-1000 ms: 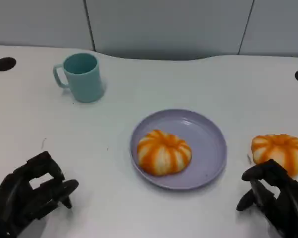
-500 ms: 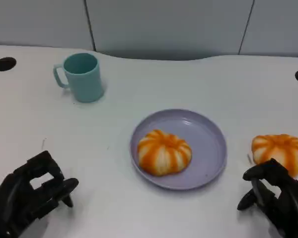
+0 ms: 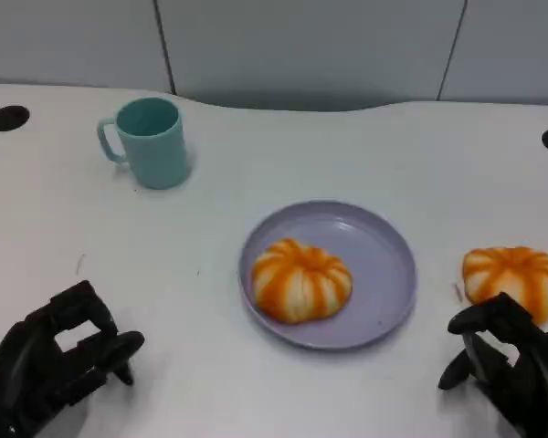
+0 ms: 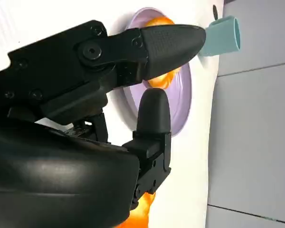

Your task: Grasp the bread from the table and place it into the plate.

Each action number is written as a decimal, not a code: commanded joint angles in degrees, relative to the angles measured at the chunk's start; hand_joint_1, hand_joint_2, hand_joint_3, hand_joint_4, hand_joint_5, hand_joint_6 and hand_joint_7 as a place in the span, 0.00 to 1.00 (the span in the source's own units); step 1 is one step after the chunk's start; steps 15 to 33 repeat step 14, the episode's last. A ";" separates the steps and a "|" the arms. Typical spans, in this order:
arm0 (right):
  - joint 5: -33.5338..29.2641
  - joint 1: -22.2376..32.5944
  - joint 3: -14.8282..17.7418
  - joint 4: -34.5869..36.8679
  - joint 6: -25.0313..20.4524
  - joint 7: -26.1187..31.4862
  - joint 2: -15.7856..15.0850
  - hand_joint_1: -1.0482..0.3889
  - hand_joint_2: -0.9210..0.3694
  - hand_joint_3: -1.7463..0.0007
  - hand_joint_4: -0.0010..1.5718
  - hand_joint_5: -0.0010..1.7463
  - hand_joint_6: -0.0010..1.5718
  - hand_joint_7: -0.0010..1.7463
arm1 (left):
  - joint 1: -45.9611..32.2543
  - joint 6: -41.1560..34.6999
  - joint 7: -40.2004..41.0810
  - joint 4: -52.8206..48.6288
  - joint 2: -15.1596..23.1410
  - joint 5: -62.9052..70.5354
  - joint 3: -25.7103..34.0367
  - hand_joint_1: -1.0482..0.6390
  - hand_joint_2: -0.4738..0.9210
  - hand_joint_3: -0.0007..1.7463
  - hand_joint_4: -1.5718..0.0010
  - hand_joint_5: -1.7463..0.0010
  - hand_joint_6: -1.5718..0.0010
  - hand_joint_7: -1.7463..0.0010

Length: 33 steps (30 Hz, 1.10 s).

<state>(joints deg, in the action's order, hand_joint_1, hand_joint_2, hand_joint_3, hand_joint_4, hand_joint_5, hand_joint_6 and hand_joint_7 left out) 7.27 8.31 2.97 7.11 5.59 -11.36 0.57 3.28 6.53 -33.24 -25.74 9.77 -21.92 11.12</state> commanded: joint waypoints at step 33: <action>1.45 -0.24 0.52 0.38 0.44 -0.81 -0.51 0.53 0.01 0.85 0.39 1.00 0.22 1.00 | -0.77 -1.69 1.33 1.72 -0.33 -0.06 0.90 0.54 0.96 0.04 0.51 0.00 0.60 0.00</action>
